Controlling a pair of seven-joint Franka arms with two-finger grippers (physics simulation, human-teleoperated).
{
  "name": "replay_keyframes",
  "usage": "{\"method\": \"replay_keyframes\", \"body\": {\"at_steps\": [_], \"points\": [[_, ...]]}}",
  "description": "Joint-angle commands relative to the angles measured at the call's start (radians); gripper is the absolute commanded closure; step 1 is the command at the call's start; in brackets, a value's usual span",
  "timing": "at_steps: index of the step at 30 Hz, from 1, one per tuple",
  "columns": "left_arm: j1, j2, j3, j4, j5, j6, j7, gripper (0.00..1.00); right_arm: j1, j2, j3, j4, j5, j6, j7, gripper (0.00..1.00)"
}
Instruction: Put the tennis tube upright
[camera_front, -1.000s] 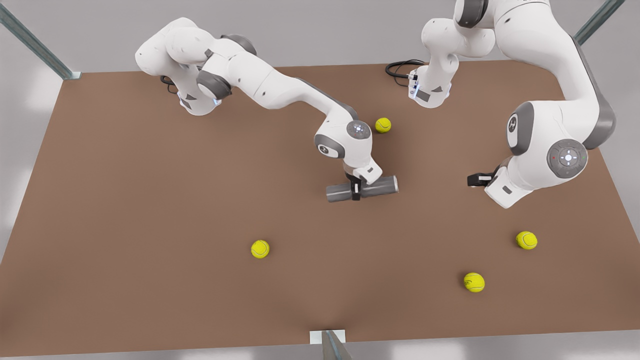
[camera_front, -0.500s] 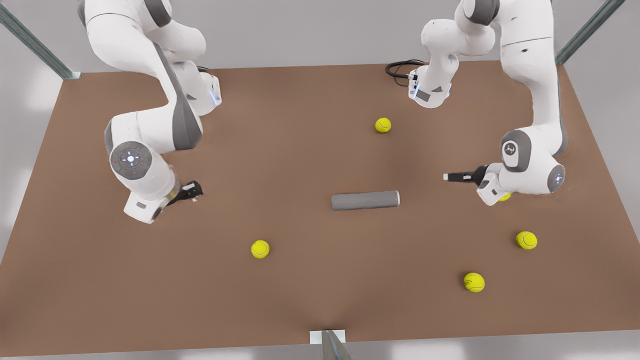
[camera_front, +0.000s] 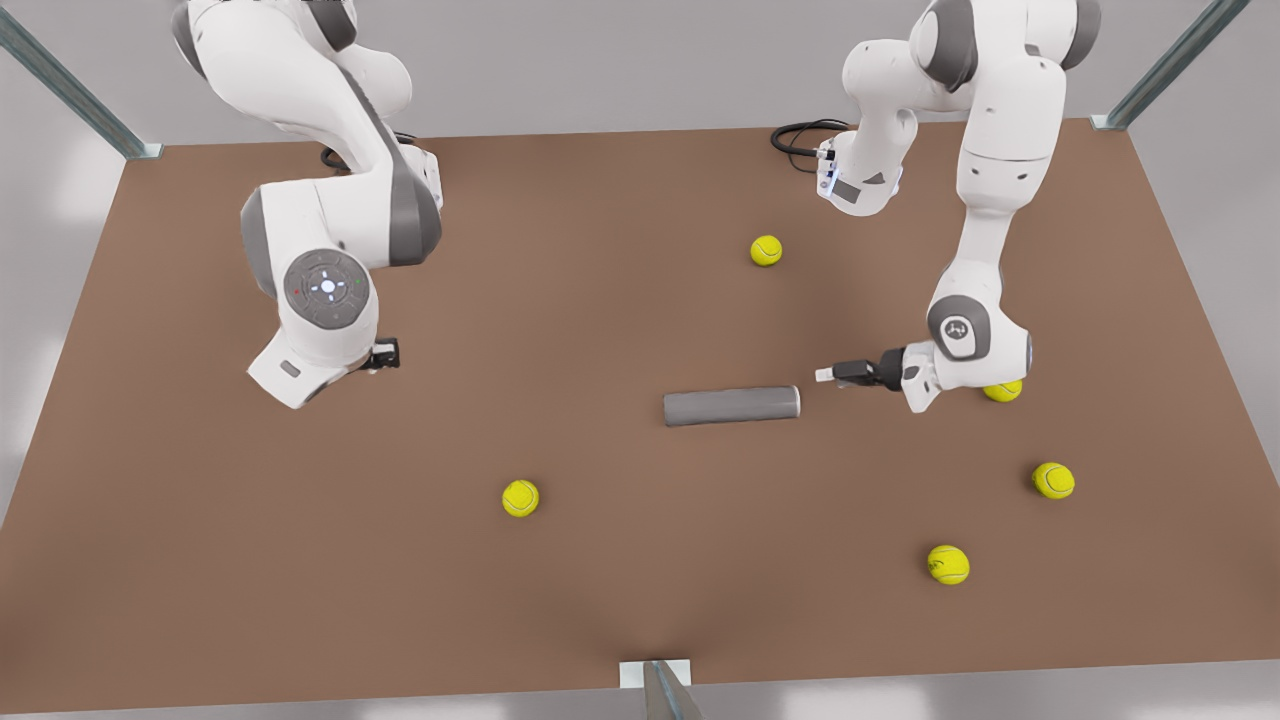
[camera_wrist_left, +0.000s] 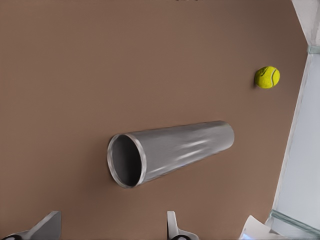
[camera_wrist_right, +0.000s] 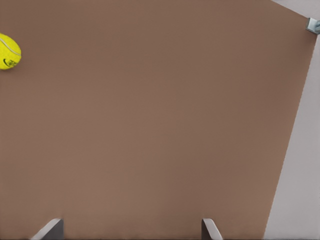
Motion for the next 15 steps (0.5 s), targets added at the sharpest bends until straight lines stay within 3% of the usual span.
{"method": "replay_keyframes", "body": {"at_steps": [1,15], "points": [[0.006,0.006,-0.018,0.011,-0.04,0.002,0.001,0.0,-0.004,0.002,0.0,0.0,0.001,0.0,-0.001,0.0],[0.058,0.096,-0.085,0.033,-0.286,-0.003,0.121,0.0,-0.006,0.014,-0.011,0.008,-0.004,-0.067,-0.001,0.0]]}}
